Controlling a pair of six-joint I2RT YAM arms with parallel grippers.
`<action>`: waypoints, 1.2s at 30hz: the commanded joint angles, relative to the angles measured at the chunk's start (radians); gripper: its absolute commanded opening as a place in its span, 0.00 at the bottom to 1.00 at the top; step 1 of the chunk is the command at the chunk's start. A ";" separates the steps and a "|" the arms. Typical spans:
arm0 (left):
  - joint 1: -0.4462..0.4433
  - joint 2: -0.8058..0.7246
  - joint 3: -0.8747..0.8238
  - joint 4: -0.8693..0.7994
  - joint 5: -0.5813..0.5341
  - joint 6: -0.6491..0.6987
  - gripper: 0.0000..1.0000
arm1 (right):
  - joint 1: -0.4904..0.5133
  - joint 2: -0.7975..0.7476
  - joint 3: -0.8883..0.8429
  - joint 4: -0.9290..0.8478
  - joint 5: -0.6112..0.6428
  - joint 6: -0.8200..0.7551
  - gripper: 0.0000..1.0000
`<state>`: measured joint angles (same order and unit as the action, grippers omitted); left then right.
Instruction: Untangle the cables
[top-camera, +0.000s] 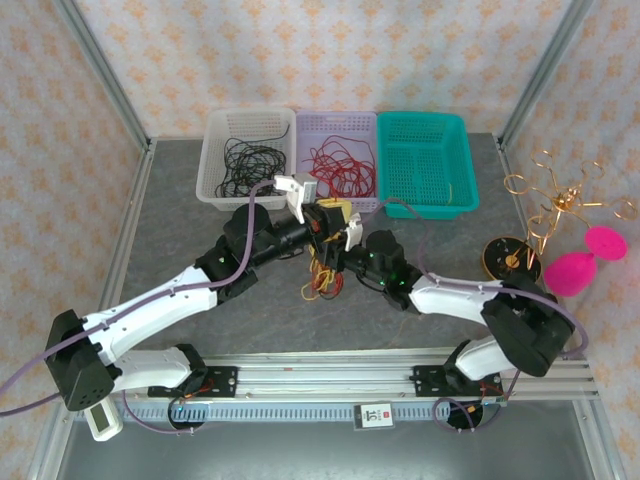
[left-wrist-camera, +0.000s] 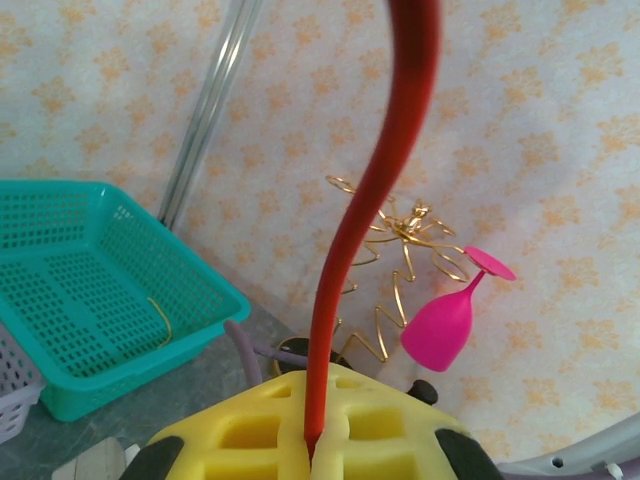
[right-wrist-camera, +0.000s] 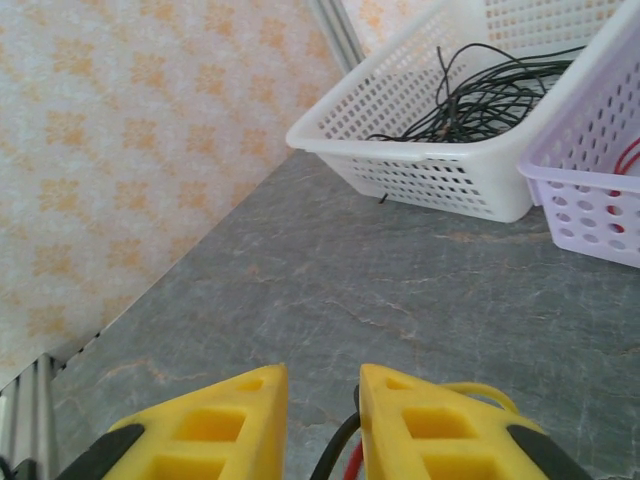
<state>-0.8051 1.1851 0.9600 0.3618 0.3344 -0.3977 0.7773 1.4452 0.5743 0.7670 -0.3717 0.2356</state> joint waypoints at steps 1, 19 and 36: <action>-0.017 -0.041 0.107 0.089 -0.017 0.033 0.00 | -0.004 0.067 -0.037 -0.023 0.083 0.047 0.24; -0.016 -0.007 0.386 -0.083 -0.127 0.191 0.00 | -0.003 0.147 -0.102 -0.084 0.109 0.096 0.43; -0.016 0.066 0.701 -0.216 -0.231 0.383 0.00 | -0.003 0.153 -0.145 -0.142 0.191 0.098 0.51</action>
<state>-0.8165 1.2804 1.5349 0.0025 0.1555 -0.0891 0.7784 1.5604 0.4690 0.7849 -0.2329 0.3256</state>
